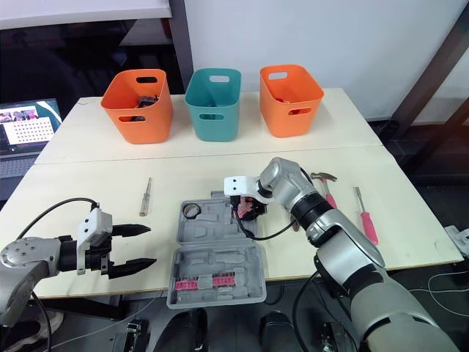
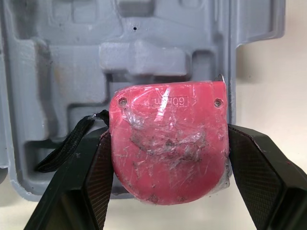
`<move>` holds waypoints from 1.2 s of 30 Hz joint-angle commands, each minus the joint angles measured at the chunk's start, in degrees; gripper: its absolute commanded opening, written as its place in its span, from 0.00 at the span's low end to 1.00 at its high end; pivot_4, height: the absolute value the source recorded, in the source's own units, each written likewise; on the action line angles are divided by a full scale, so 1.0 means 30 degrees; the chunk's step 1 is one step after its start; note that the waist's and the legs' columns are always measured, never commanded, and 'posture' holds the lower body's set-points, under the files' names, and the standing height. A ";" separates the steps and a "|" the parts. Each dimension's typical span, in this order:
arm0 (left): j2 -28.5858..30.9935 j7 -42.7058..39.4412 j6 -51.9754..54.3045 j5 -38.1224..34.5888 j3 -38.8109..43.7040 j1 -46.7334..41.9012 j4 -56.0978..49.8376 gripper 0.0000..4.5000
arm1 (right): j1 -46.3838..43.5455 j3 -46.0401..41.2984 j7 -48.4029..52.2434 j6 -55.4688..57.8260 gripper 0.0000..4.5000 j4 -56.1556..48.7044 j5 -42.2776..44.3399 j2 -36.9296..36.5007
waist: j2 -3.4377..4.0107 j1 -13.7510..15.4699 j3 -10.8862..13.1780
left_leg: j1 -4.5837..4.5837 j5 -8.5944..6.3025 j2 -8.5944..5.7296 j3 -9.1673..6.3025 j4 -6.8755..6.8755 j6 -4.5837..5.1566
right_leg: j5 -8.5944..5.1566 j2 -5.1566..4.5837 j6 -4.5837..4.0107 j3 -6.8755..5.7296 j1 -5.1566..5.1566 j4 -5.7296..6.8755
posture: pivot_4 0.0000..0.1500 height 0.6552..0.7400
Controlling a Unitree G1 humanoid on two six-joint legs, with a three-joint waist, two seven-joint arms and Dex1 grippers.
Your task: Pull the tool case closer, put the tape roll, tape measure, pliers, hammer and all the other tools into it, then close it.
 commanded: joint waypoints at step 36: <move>-0.0245 -0.0357 -0.0592 0.0621 -0.0647 -0.0988 0.0538 1.00 | 0.5078 -0.5866 0.0629 0.4789 0.72 -1.1887 0.5443 -0.3012 | -0.0003 0.0083 -0.0001 | -0.0007 0.0000 0.0000 0.0002 -0.0004 -0.0005 | -0.0006 -0.0006 0.0003 0.0000 -0.0014 0.0000 | 1.00 1.00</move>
